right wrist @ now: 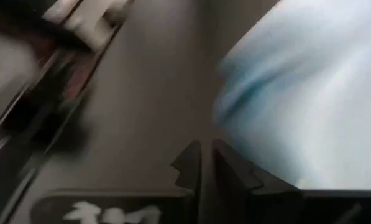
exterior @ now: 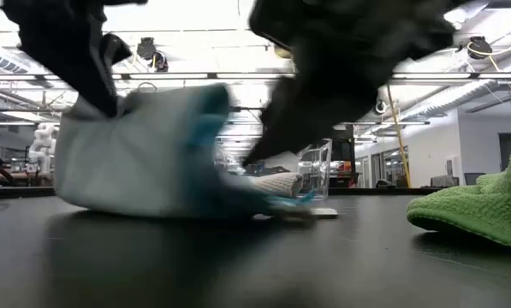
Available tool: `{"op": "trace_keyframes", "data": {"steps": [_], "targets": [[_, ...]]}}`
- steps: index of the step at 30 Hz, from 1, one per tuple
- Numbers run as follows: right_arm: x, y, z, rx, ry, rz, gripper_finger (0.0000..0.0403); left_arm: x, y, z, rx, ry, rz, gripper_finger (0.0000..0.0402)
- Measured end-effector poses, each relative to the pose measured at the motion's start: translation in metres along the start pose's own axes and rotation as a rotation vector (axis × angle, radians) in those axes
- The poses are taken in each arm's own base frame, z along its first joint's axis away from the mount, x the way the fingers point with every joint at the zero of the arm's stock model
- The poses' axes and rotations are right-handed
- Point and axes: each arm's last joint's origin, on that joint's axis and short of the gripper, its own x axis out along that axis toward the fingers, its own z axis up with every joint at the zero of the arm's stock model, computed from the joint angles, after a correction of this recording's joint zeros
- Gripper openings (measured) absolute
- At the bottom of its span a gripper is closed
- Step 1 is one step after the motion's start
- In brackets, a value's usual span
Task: Fold microfiber towels
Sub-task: Fold the blue towel
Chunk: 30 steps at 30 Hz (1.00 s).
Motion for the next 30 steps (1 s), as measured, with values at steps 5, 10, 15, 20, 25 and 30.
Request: {"op": "trace_keyframes", "data": {"steps": [5, 10, 15, 20, 25, 30], "targets": [[0.0, 0.002, -0.005, -0.043, -0.083, 0.103, 0.0089, 0.008, 0.011, 0.0, -0.034, 0.018, 0.023, 0.0011], [-0.004, 0.0, -0.007, -0.073, -0.101, 0.108, 0.0172, 0.019, 0.023, -0.003, -0.077, 0.057, 0.026, 0.0005], [-0.01, -0.004, -0.004, -0.138, -0.144, 0.012, 0.0218, 0.025, 0.036, 0.004, -0.072, 0.046, 0.024, 0.0015], [-0.011, -0.012, -0.002, -0.167, -0.158, -0.029, 0.0228, 0.033, 0.056, 0.009, -0.093, 0.057, 0.042, 0.0005], [-0.012, -0.02, 0.001, -0.185, -0.166, -0.052, 0.0228, 0.045, 0.073, 0.009, -0.132, 0.052, 0.04, 0.0035], [-0.013, -0.025, 0.001, -0.18, -0.163, -0.059, 0.0228, 0.048, 0.079, 0.014, -0.076, 0.019, 0.027, 0.0096]]}}
